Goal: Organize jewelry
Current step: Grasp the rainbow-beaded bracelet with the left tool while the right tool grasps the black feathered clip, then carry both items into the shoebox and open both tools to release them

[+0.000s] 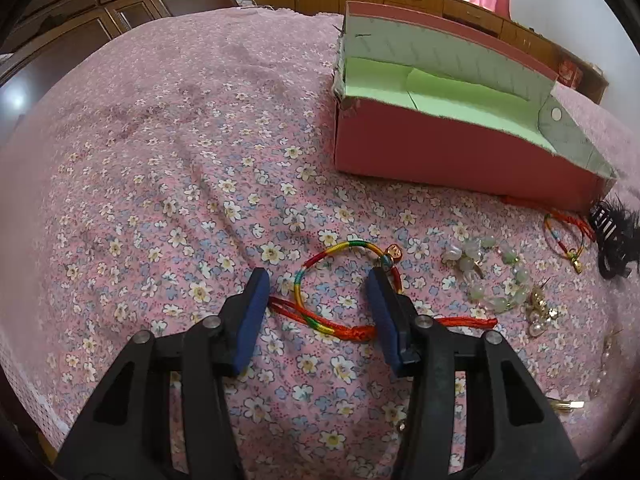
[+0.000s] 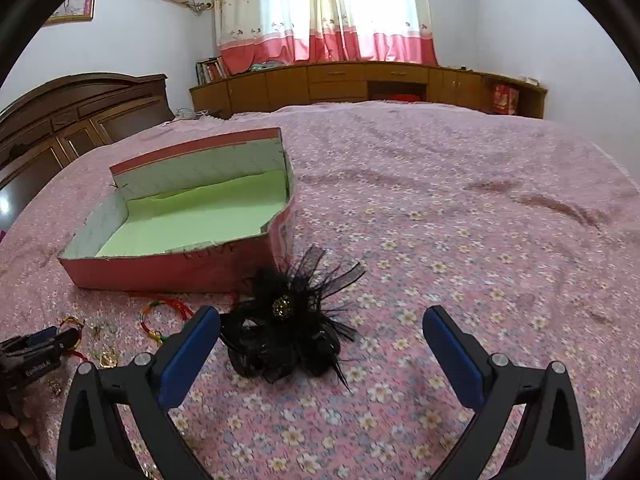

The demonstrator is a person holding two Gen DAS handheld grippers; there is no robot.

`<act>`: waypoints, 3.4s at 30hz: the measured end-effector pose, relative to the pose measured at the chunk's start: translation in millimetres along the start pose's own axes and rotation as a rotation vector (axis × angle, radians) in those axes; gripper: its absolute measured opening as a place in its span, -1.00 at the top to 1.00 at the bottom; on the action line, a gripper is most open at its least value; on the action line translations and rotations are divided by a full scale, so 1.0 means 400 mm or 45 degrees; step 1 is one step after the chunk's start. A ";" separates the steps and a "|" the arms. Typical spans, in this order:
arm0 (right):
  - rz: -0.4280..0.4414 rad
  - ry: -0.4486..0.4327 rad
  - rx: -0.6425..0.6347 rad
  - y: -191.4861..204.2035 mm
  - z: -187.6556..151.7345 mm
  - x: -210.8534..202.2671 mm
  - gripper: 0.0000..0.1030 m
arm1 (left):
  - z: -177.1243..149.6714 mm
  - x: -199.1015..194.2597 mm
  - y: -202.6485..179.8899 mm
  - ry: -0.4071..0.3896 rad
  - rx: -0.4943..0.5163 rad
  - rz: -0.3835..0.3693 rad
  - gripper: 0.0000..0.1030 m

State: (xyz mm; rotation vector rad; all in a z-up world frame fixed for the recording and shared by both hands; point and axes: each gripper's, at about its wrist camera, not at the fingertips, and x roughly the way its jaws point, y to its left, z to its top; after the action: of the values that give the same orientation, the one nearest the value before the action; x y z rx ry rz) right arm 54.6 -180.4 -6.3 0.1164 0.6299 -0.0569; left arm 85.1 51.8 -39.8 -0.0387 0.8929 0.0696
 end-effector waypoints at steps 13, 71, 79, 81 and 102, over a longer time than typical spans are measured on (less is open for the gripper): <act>0.076 0.093 -0.067 0.038 0.003 0.025 -0.89 | -0.009 0.020 0.008 -0.017 -0.001 -0.013 0.11; 0.302 -0.071 -0.157 0.118 0.145 -0.119 -0.27 | 0.166 -0.293 0.071 -0.377 0.087 -0.288 1.00; 0.328 -0.046 -0.150 0.146 0.224 -0.046 -0.27 | 0.253 -0.228 0.048 -0.352 0.096 -0.305 1.00; 0.337 -0.033 -0.136 0.150 0.238 -0.028 -0.27 | 0.273 -0.207 0.036 -0.344 0.103 -0.299 1.00; 0.243 0.196 -0.213 0.184 0.288 0.253 -0.27 | 0.371 0.067 -0.037 -0.083 0.170 -0.225 1.00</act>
State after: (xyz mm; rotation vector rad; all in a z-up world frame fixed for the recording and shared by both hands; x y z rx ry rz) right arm 210.0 -123.6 33.1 0.0185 0.7718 0.1907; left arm 218.3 47.5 32.6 0.0092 0.8241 -0.1525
